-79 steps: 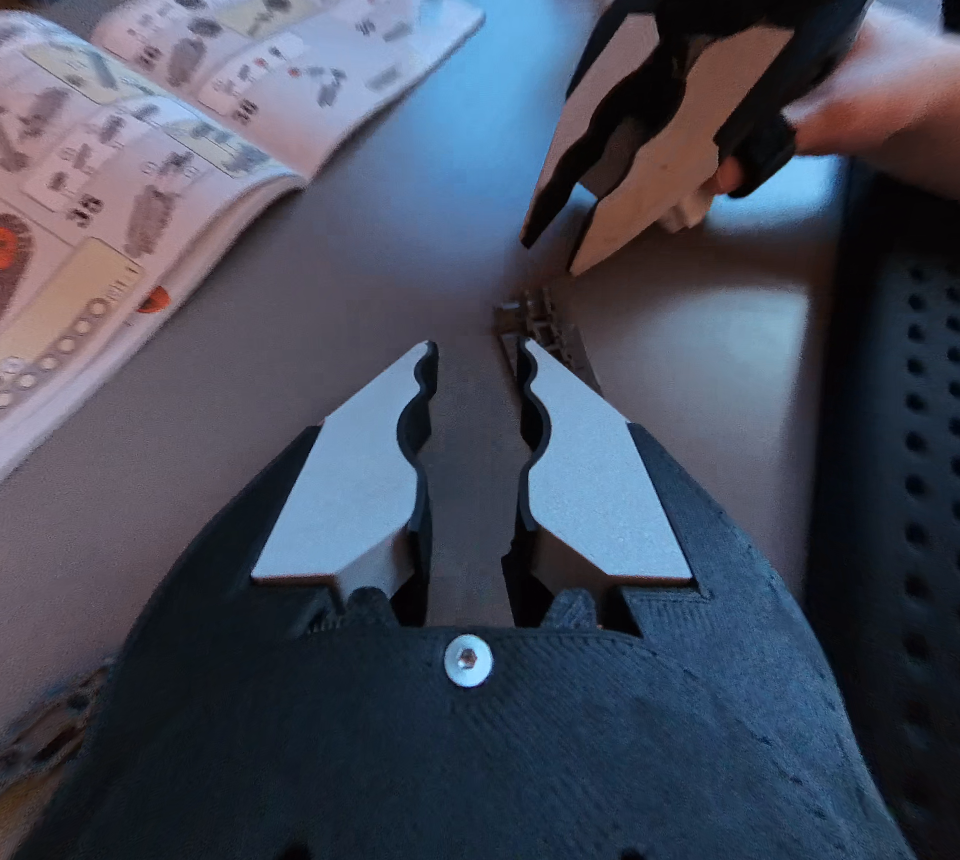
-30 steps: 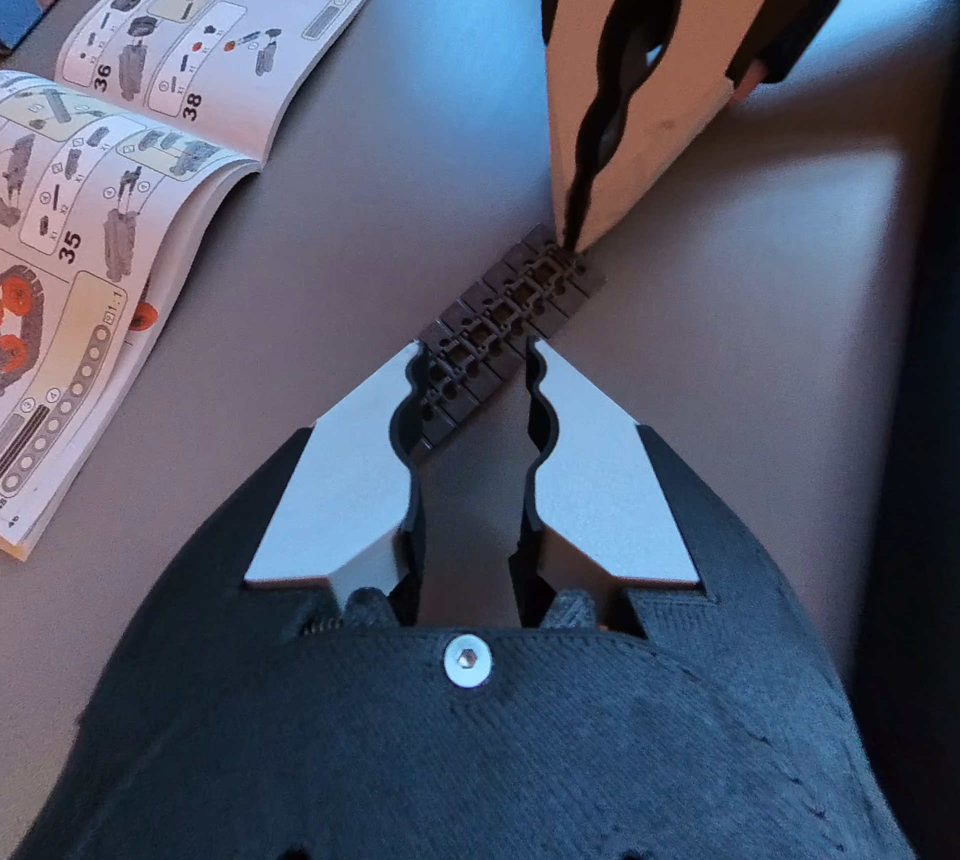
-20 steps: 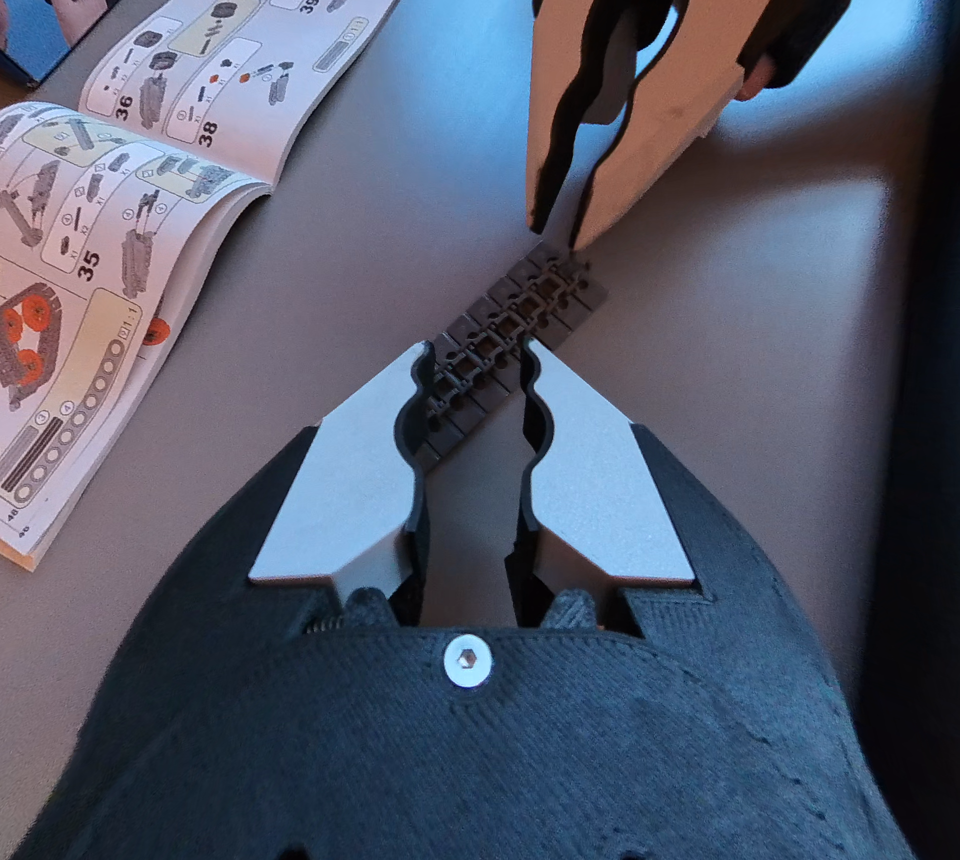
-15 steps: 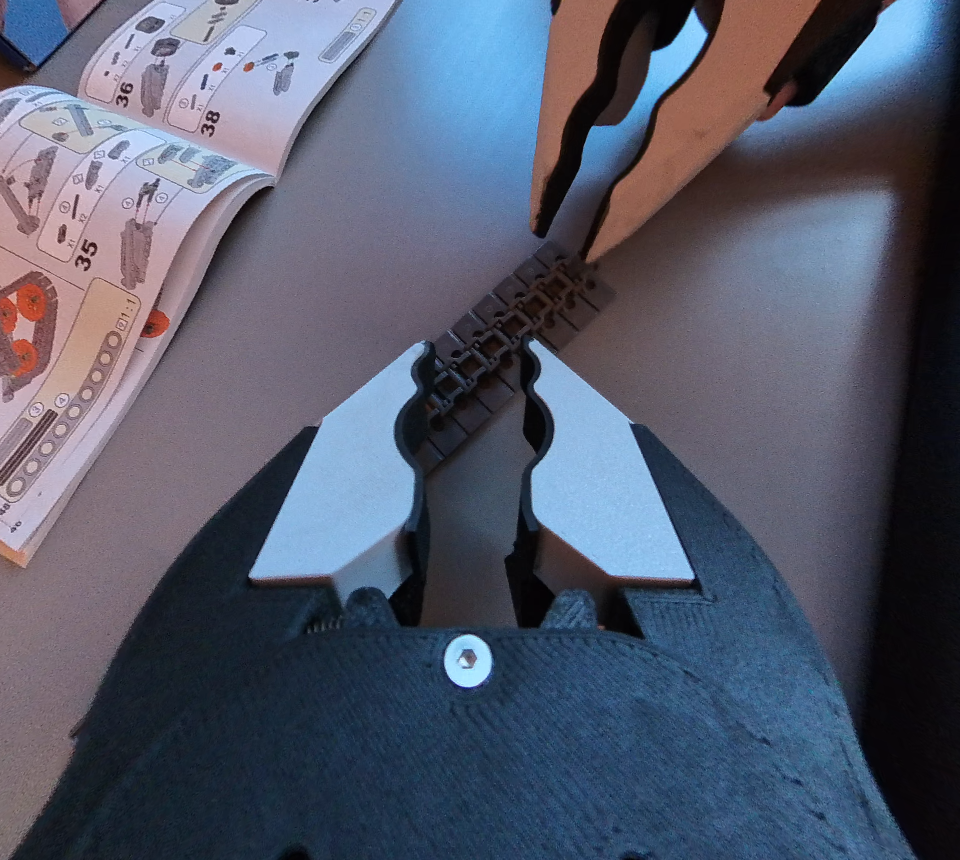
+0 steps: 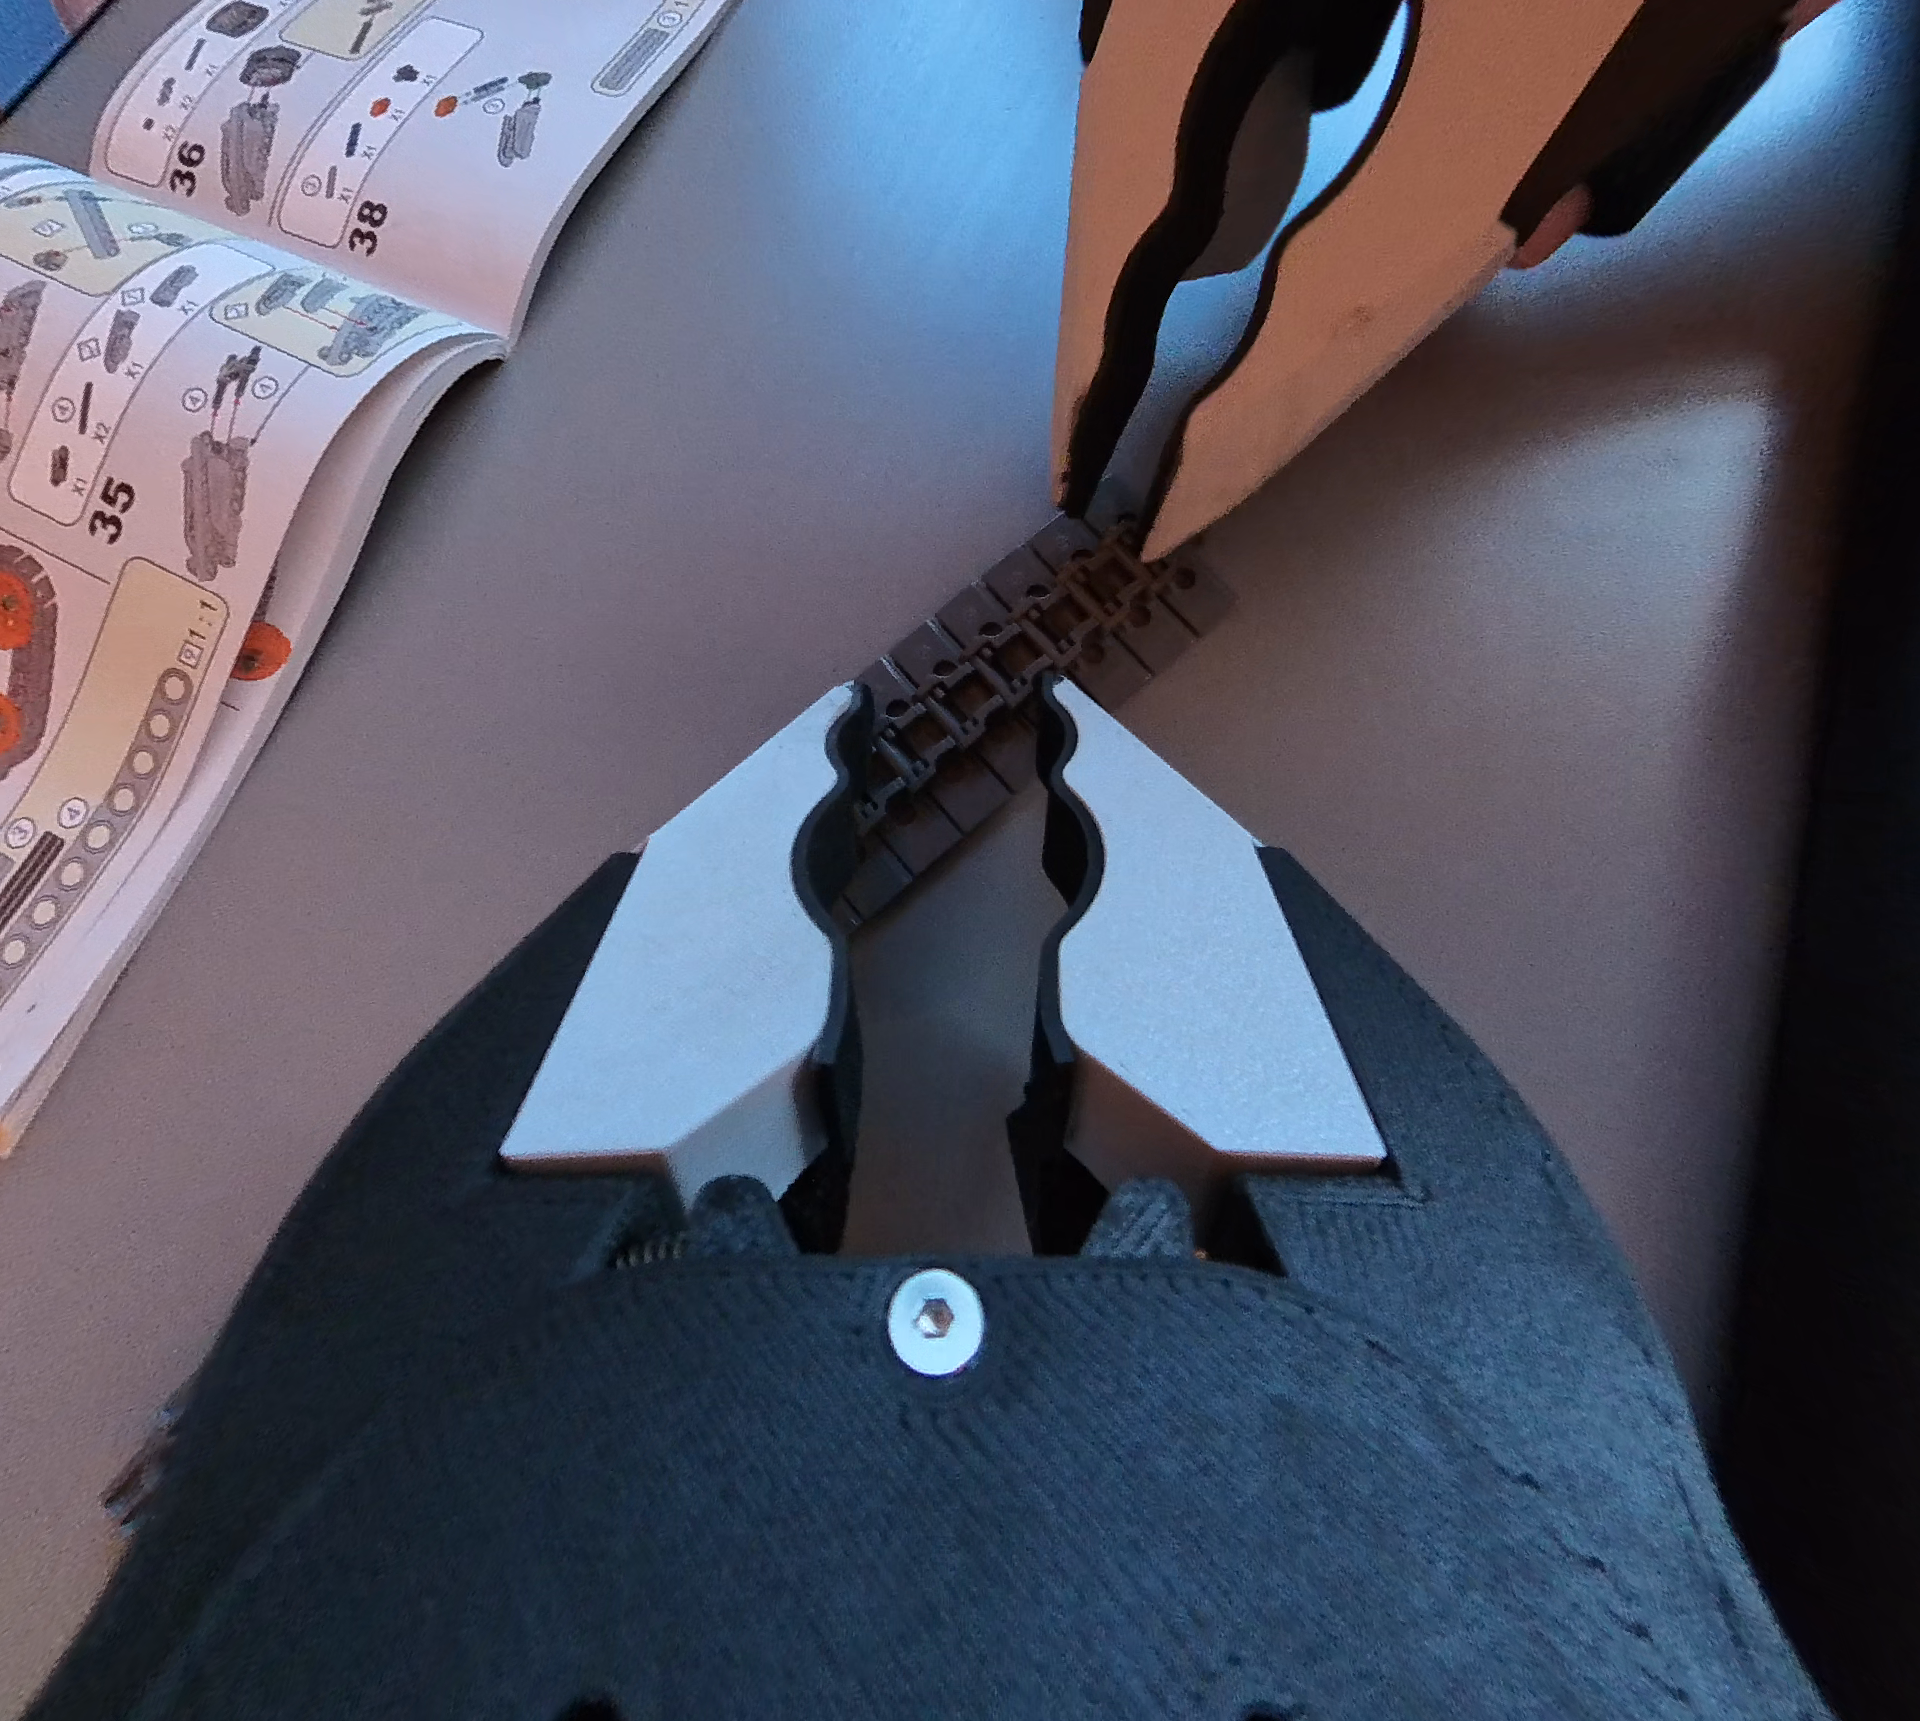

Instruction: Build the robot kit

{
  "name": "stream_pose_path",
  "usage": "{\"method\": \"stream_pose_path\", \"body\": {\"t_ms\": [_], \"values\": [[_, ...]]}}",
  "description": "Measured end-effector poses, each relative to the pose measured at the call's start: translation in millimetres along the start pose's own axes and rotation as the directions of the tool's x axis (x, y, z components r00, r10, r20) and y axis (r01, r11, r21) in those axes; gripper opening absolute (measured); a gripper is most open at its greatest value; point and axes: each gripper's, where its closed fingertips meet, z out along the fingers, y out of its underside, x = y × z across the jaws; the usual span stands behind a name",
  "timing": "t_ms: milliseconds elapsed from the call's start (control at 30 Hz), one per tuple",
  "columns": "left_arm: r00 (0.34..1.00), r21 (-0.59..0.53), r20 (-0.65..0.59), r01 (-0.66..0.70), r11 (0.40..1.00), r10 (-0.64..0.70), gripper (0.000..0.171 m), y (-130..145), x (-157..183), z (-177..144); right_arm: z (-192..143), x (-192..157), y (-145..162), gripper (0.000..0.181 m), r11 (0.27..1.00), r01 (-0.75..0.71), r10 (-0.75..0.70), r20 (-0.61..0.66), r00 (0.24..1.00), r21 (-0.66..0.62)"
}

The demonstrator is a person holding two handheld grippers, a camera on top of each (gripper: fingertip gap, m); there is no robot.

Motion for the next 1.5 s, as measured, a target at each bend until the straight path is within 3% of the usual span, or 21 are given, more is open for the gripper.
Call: {"method": "stream_pose_path", "body": {"t_ms": [367, 700, 833, 1500], "values": [[1.0, -0.006, 0.002, 0.001, 1.0, -0.001, 0.03, 1, 0, 0, 4, -2, 9, 0.014, 0.997, 0.048, -0.054, -0.096, 0.994, -0.067], [1.0, -0.009, -0.005, 0.003, 1.0, -0.003, 0.029, 1, 1, 0, 3, -3, 9, 0.008, 0.999, 0.008, -0.012, -0.071, 0.997, -0.054], [1.0, -0.01, -0.004, 0.002, 1.0, -0.002, 0.029, 1, 1, -1, 2, -5, 5, 0.02, 0.999, -0.018, 0.016, -0.059, 0.998, -0.032], [1.0, -0.013, -0.005, 0.006, 1.0, -0.006, 0.029, 2, 1, -1, 5, -3, 11, 0.014, 0.997, 0.025, -0.032, -0.1, 0.994, -0.077]]}}
